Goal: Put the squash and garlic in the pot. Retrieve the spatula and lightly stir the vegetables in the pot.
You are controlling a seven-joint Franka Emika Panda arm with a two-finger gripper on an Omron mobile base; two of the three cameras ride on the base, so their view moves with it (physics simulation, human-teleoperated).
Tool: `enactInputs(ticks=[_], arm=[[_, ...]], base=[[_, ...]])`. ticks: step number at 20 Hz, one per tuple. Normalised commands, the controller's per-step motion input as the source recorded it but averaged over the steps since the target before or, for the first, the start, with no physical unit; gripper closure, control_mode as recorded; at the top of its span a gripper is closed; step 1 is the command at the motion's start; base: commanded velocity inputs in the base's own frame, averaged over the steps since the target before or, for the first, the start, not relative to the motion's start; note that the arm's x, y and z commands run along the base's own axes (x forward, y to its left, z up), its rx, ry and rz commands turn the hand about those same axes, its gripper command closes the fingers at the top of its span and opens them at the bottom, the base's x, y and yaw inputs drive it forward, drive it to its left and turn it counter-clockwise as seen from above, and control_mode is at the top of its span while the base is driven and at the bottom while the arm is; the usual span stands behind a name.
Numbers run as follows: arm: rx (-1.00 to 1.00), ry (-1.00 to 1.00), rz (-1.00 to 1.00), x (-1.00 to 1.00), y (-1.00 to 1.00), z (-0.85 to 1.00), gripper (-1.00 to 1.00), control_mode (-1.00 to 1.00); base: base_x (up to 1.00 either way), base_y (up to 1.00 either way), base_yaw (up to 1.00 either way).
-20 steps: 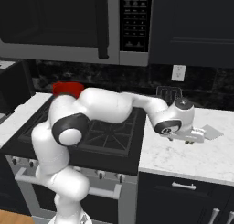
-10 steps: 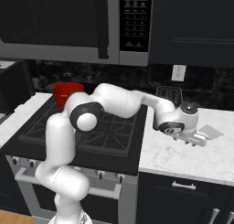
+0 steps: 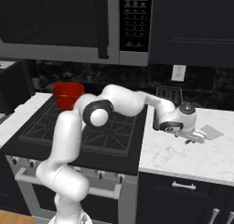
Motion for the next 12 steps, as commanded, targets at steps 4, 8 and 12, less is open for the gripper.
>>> enactInputs(ticks=[4,8,12], arm=[[0.0,0.0,-0.1,0.49,0.0,-0.19,-1.0,-1.0],[0.0,0.0,-0.13,0.41,0.0,-0.19,-1.0,-1.0],[0.0,0.0,-0.16,0.14,0.0,-0.14,-1.0,-1.0]], base=[[0.0,0.0,0.0],[0.0,0.0,0.0],[0.0,0.0,0.0]])
